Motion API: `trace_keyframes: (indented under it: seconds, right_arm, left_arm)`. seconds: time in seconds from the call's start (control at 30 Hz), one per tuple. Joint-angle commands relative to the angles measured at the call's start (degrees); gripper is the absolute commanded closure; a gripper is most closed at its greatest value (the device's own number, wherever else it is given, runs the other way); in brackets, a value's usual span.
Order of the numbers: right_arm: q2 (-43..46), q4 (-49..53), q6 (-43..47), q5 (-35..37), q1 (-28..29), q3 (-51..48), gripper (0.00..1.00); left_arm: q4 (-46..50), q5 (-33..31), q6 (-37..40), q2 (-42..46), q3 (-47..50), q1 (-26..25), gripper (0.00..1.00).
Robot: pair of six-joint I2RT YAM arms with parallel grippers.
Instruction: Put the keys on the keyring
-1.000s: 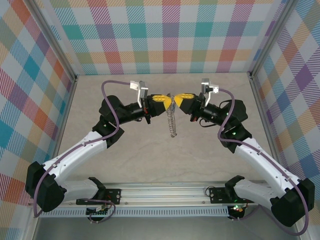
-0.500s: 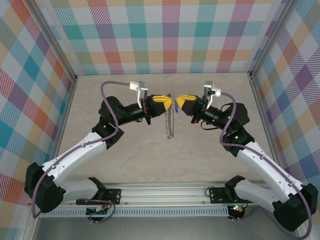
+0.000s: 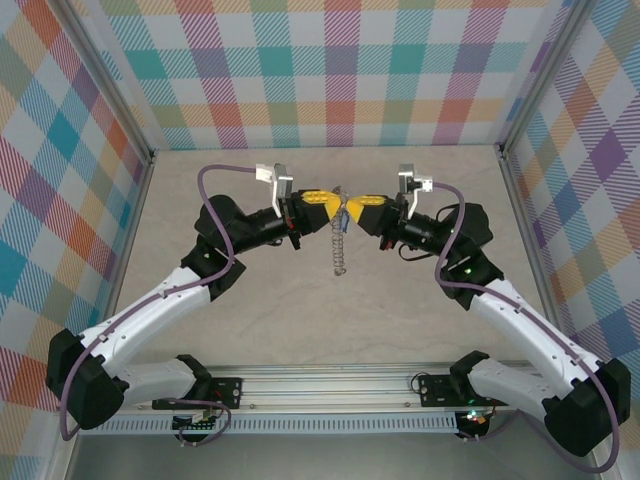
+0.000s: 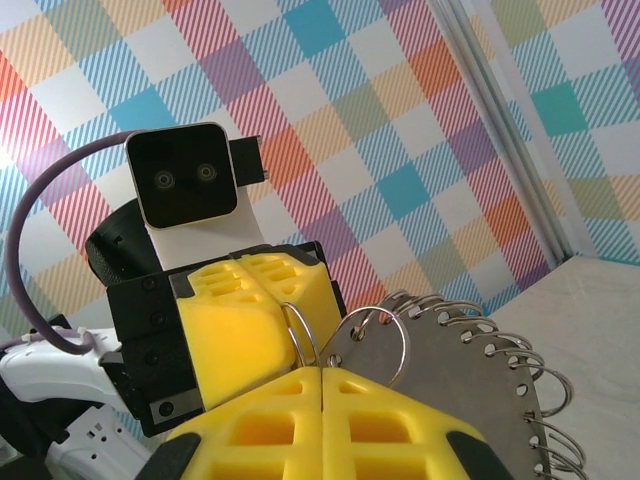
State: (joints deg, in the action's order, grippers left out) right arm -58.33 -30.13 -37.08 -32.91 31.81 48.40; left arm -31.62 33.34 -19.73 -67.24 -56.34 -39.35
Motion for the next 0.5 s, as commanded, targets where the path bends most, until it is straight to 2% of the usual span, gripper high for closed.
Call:
trace_keyframes:
  seconds: [0.0, 0.17, 0.23, 0.3, 0.37, 0.47]
  right_arm:
    - [-0.78, 0.44, -2.15, -3.45, -0.17, -1.02, 1.0]
    - [-1.12, 0.57, -3.03, -4.69, -0.13, -0.47, 1.0]
    - [-0.11, 2.25, -2.27, -4.43, -0.41, -0.18, 0.78]
    - [3.21, 7.25, 0.27, -1.41, -1.44, 0.02, 0.62]
    - [6.54, 10.44, 1.39, 0.69, -3.33, -0.14, 0.56]
    - [10.03, 12.15, 0.57, 1.54, -6.57, -0.15, 0.56]
  left_arm:
    - [-7.11, -0.82, 0.77, 2.48, -0.49, -1.4, 1.0]
    - [-6.89, -0.95, 0.61, 1.89, -0.41, -1.34, 1.0]
    - [-6.98, -1.52, 0.63, 1.77, -0.27, -1.42, 1.0]
    - [-6.88, -2.31, 0.99, 1.86, 0.0, -1.4, 1.0]
    - [-6.8, -3.03, 1.33, 1.96, 0.39, -1.39, 1.0]
    - [-7.21, -3.28, 1.22, 1.73, 0.7, -1.4, 1.0]
